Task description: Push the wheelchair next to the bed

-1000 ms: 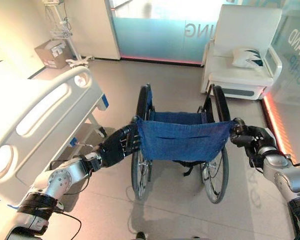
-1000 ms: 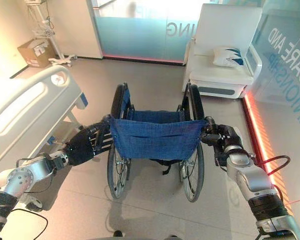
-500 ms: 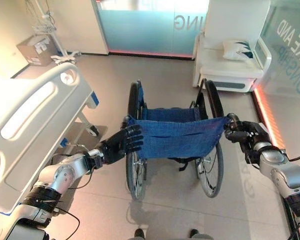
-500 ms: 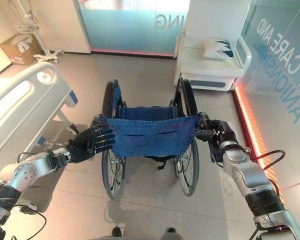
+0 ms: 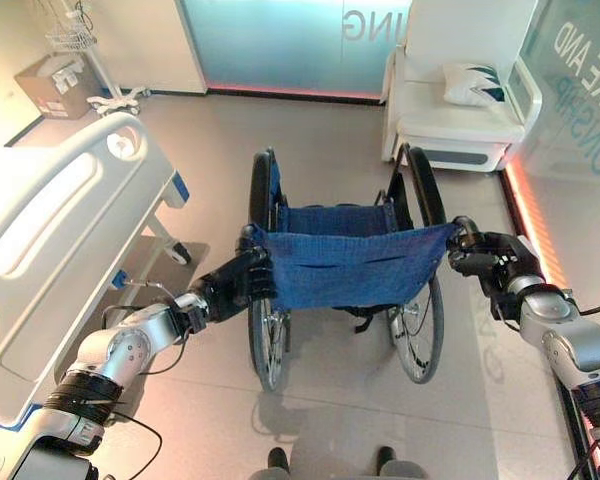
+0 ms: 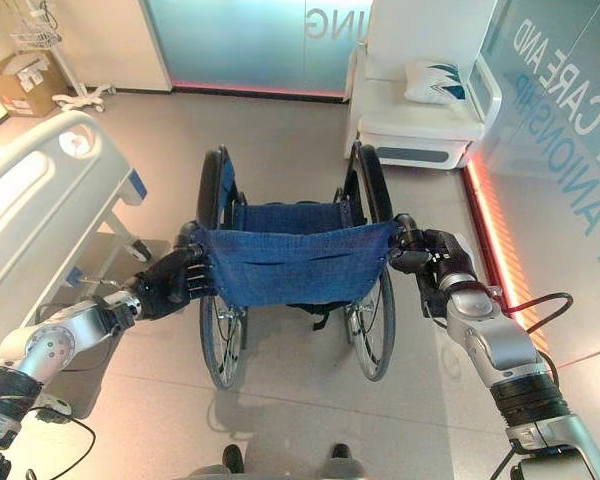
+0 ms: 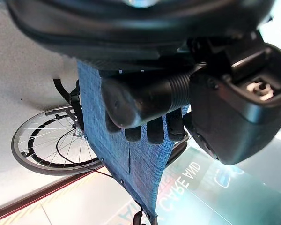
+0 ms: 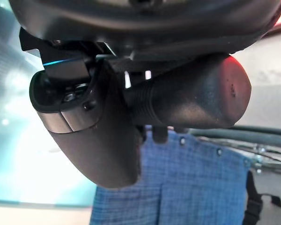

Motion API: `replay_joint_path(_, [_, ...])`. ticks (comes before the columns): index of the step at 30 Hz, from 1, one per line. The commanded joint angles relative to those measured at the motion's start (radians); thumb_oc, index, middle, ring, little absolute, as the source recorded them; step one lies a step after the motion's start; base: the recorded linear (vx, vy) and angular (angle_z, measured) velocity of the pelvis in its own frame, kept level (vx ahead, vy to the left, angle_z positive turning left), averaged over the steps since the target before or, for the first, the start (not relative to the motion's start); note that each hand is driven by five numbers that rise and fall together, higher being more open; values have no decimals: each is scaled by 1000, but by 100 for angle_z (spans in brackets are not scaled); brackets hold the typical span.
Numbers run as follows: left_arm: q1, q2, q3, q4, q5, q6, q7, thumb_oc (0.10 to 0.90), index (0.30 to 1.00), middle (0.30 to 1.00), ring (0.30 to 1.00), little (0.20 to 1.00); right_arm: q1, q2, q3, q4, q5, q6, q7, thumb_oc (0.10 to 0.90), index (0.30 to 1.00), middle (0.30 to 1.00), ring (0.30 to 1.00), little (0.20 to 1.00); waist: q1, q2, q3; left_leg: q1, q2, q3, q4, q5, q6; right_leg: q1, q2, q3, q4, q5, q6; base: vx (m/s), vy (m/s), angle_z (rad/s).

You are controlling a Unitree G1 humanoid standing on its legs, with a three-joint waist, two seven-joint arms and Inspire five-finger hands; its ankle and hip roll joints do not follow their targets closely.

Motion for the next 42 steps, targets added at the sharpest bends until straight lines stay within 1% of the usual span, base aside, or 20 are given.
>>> replay_joint_path(1, [-257, -66, 86, -90, -121, -187, -22, 400, 300, 300, 300, 300, -27, -54, 4, -38, -35, -50, 68, 400, 300, 300, 300, 300, -19, 60, -48, -8, -9, 13, 45, -39, -3, -80, 31, -46, 130, -46, -42, 5, -100, 0])
replay_joint_path(9, [-226, -63, 132, -67, -131, -201, -37, 400, 300, 300, 300, 300, -56, -80, 11, -46, -37, -35, 89, 400, 300, 300, 300, 300, -9, 50, -47, -25, 23, -10, 100, -33, -28, -92, 59, -57, 179, -80, -73, 11, -113, 0])
replay_joint_path(12, [-216, -67, 154, -58, -153, -227, -19, 400, 300, 300, 300, 300, -83, -101, 27, -39, -44, -37, 122, 400, 300, 300, 300, 300, -2, 42, -39, -54, 51, -23, 184, -26, -52, -108, 67, -64, 215, -93, -95, 14, -165, -5])
replay_joint_path(15, [-199, -68, 184, -49, -152, -232, -22, 400, 300, 300, 300, 300, -91, -121, 32, -36, -47, -44, 151, 400, 300, 300, 300, 300, 2, 36, -31, -81, 83, -37, 277, 9, -65, -121, 75, -62, 240, -102, -114, 25, -167, -10])
replay_joint_path(16, [-189, -66, 210, -50, -153, -232, -17, 400, 300, 300, 300, 300, -92, -130, 35, -39, -47, -52, 163, 400, 300, 300, 300, 300, 7, 24, -23, -106, 99, -49, 371, 33, -66, -128, 83, -55, 253, -107, -130, 44, -226, -21])
replay_joint_path(19, [-160, -57, 268, -43, -153, -216, -31, 400, 300, 300, 300, 300, -79, -137, 35, -50, -44, -74, 173, 400, 300, 300, 300, 300, 21, 1, -2, -163, 115, -53, 527, 39, -55, -118, 107, -45, 268, -113, -149, 80, -235, -15])
replay_joint_path(21, [-132, -46, 311, -51, -152, -201, -27, 400, 300, 300, 300, 300, -62, -132, 24, -59, -48, -88, 192, 400, 300, 300, 300, 300, 41, -4, 12, -190, 69, -84, 519, 19, -34, -100, 125, -27, 275, -117, -144, 159, -130, -13])
replay_joint_path(22, [-129, -46, 313, -53, -152, -200, -26, 400, 300, 300, 300, 300, -60, -132, 23, -59, -49, -89, 195, 400, 300, 300, 300, 300, 42, -5, 14, -188, 65, -84, 516, 17, -32, -97, 124, -25, 275, -119, -142, 228, -29, -19])
replay_joint_path(23, [-105, -39, 342, -60, -147, -196, -24, 400, 300, 300, 300, 300, -49, -128, 12, -68, -56, -94, 212, 400, 300, 300, 300, 300, 59, -2, 24, -207, 35, -90, 463, 31, -32, -73, 143, -17, 275, -130, -136, 240, 9, 2])
replay_joint_path(25, [-93, -33, 352, -50, -154, -203, -35, 400, 300, 300, 300, 300, -45, -126, 12, -72, -60, -97, 214, 400, 300, 300, 300, 300, 69, 6, 30, -222, 23, -90, 399, 69, -43, -56, 158, -16, 274, -140, -135, 280, 37, 9])
replay_joint_path(26, [-88, -24, 357, -24, -160, -215, -58, 400, 300, 300, 300, 300, -49, -123, 24, -68, -61, -104, 213, 400, 300, 300, 300, 300, 84, 22, 35, -244, 9, -108, 297, 122, -57, -37, 178, -13, 276, -149, -132, 343, 86, 1])
replay_joint_path(28, [-83, -5, 360, 2, -173, -223, -73, 400, 300, 300, 300, 300, -60, -125, 40, -62, -55, -114, 217, 400, 300, 300, 300, 300, 103, 37, 42, -254, -2, -142, 176, 175, -69, -8, 194, -7, 276, -162, -130, 358, 92, -3])
replay_joint_path(29, [-84, -5, 360, 3, -173, -223, -74, 400, 300, 300, 300, 300, -61, -125, 41, -61, -55, -115, 217, 400, 300, 300, 300, 300, 103, 35, 44, -248, -4, -141, 169, 178, -69, -6, 192, -6, 276, -163, -130, 414, 117, -36])
replay_joint_path(30, [-73, 9, 370, 4, -172, -222, -74, 400, 300, 300, 300, 300, -56, -135, 44, -69, -44, -128, 227, 400, 300, 300, 300, 300, 120, 47, 41, -268, -9, -157, 67, 193, -74, 23, 206, 0, 278, -181, -131, 380, 111, -71])
replay_joint_path(32, [-59, 12, 380, -9, -161, -219, -73, 400, 300, 300, 300, 300, -46, -145, 36, -83, -36, -134, 237, 400, 300, 300, 300, 300, 132, 46, 36, -266, -20, -156, 33, 198, -71, 50, 207, 7, 289, -211, -130, 456, 149, -84])
replay_joint_path(34, [-51, 17, 397, -30, -164, -216, -66, 400, 300, 300, 300, 300, -47, -158, 33, -98, -20, -133, 243, 400, 300, 300, 300, 300, 145, 40, 22, -257, -31, -163, 57, 146, -52, 60, 196, 14, 322, -249, -125, 390, 163, -57])
replay_joint_path(36, [-55, 30, 415, -38, -176, -210, -54, 400, 300, 300, 300, 300, -57, -143, 35, -94, -23, -140, 254, 400, 300, 300, 300, 300, 159, 36, 4, -263, -47, -175, 143, 104, -36, 70, 181, 13, 376, -297, -121, 429, 224, -19])
replay_joint_path(38, [-49, 29, 428, -48, -172, -199, -47, 400, 300, 300, 300, 300, -44, -135, 22, -95, -30, -148, 266, 400, 300, 300, 300, 300, 165, 27, -7, -276, -67, -178, 193, 65, -20, 77, 169, 17, 404, -315, -117, 326, 187, -3])
replay_joint_path(41, [-49, 46, 435, -45, -167, -175, -49, 400, 300, 300, 300, 300, -28, -132, 4, -91, -21, -161, 264, 400, 300, 300, 300, 300, 175, 3, -28, -284, -118, -164, 248, -2, 31, 63, 143, 10, 517, -271, -80, 364, 246, -17])
replay_joint_path(42, [-63, 69, 436, -26, -176, -167, -59, 400, 300, 300, 300, 300, -31, -137, 3, -105, -8, -165, 251, 400, 300, 300, 300, 300, 176, -10, -38, -280, -160, -154, 256, -22, 65, 34, 141, 19, 665, -189, -44, 363, 267, -29])
